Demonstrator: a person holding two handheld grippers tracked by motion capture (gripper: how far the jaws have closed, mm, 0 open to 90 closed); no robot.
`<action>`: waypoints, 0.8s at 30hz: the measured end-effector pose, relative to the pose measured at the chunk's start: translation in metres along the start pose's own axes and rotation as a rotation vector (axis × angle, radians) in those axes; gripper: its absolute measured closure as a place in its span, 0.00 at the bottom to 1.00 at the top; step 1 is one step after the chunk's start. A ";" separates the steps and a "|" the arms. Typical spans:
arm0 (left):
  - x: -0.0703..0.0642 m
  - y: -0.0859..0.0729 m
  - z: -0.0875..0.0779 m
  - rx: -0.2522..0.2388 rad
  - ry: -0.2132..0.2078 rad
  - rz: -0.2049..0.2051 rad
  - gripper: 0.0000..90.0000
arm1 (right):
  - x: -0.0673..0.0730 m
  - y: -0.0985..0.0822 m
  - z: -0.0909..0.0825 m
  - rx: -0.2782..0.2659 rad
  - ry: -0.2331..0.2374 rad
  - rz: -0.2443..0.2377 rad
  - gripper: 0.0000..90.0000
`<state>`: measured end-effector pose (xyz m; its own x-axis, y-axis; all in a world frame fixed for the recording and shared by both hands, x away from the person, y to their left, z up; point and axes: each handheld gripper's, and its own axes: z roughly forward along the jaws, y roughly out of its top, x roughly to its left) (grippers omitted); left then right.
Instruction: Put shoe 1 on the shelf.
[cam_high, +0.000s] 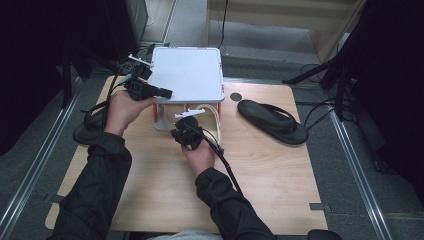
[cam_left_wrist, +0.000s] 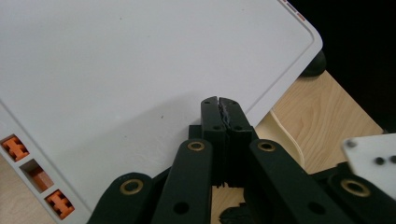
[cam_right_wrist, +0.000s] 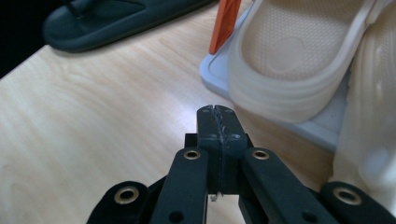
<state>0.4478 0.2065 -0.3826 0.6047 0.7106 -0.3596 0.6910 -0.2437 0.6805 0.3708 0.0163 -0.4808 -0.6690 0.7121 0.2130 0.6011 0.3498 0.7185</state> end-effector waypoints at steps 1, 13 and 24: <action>0.000 0.000 0.000 0.000 0.000 0.000 1.00 | 0.000 -0.001 -0.003 0.000 0.011 0.002 1.00; -0.001 0.000 0.000 0.000 0.002 0.001 1.00 | -0.014 -0.026 -0.033 -0.012 0.037 0.011 1.00; 0.000 0.000 0.000 -0.001 0.000 -0.001 1.00 | -0.025 -0.051 -0.051 0.015 0.047 0.024 1.00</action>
<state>0.4478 0.2062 -0.3828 0.6044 0.7106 -0.3601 0.6909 -0.2425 0.6810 0.3345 -0.0500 -0.4889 -0.6738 0.6912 0.2613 0.6238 0.3425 0.7026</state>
